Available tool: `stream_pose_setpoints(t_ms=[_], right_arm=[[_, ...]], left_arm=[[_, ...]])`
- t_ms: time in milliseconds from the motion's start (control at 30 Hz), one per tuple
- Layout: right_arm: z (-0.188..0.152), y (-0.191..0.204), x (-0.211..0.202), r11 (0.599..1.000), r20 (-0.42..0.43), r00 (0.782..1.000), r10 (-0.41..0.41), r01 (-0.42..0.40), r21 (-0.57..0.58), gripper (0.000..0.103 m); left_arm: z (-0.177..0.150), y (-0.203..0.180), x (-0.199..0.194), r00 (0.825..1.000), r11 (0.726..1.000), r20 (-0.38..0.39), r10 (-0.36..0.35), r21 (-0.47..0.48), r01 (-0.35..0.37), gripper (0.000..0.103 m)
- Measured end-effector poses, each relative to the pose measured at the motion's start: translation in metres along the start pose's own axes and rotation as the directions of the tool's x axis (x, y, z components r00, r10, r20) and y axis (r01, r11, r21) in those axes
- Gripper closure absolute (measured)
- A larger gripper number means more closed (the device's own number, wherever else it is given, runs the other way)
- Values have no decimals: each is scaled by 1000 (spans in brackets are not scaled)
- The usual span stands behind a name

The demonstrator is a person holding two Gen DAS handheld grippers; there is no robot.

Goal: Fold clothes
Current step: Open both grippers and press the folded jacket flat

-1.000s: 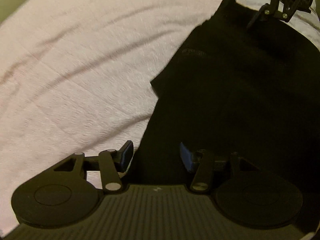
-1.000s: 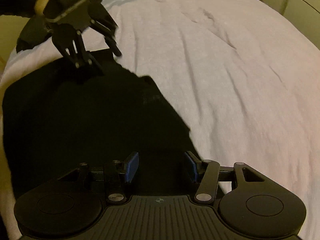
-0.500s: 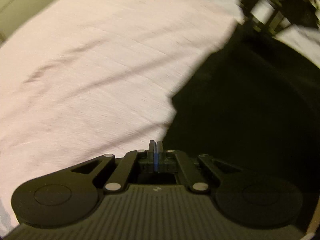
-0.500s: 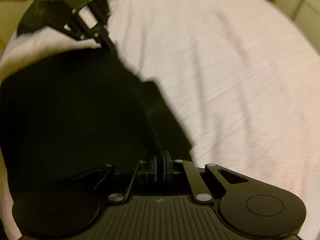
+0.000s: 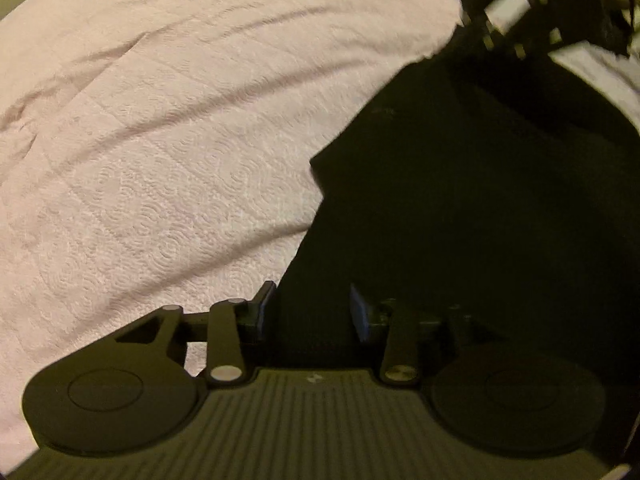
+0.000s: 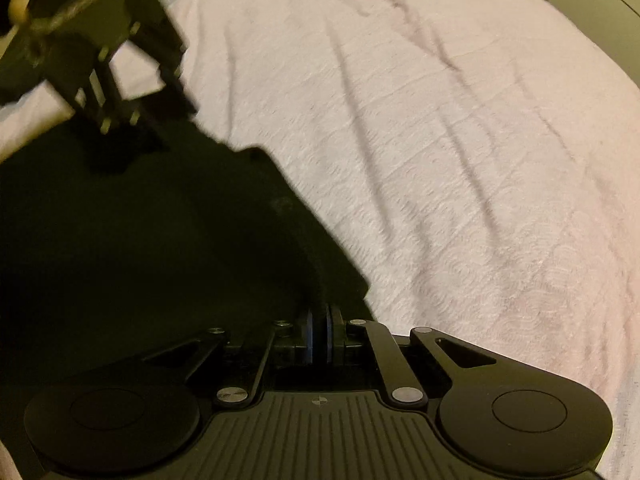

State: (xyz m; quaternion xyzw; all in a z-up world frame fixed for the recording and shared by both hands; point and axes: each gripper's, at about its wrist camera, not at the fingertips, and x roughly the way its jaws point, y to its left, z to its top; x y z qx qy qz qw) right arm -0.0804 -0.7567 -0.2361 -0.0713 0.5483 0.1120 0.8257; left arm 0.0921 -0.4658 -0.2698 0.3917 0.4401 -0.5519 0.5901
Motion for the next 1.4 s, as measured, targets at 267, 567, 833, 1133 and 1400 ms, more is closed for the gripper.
stream_pose_setpoints(t_ms=[267, 567, 833, 1133, 1400], right_arm=[[-1, -17, 2, 989, 33, 991, -131, 128, 70, 83], [-87, -4, -91, 884, 102, 969, -224, 158, 440, 83], [-125, 30, -30, 926, -42, 986, -161, 166, 340, 82], [-152, 111, -75, 876, -73, 925, -373, 377, 302, 68], [-183, 291, -115, 931, 13, 931, -366, 366, 3, 44]], left_arm=[[-10, -1, 17, 987, 987, -61, 152, -34, -154, 98], [-33, -23, -39, 987, 977, 34, 158, -151, -151, 96], [-58, -49, -11, 979, 974, -70, 189, -115, -196, 89], [-87, -71, -71, 947, 944, -14, 320, -85, -320, 85], [-151, -224, -129, 947, 913, 179, 265, 270, -307, 52]])
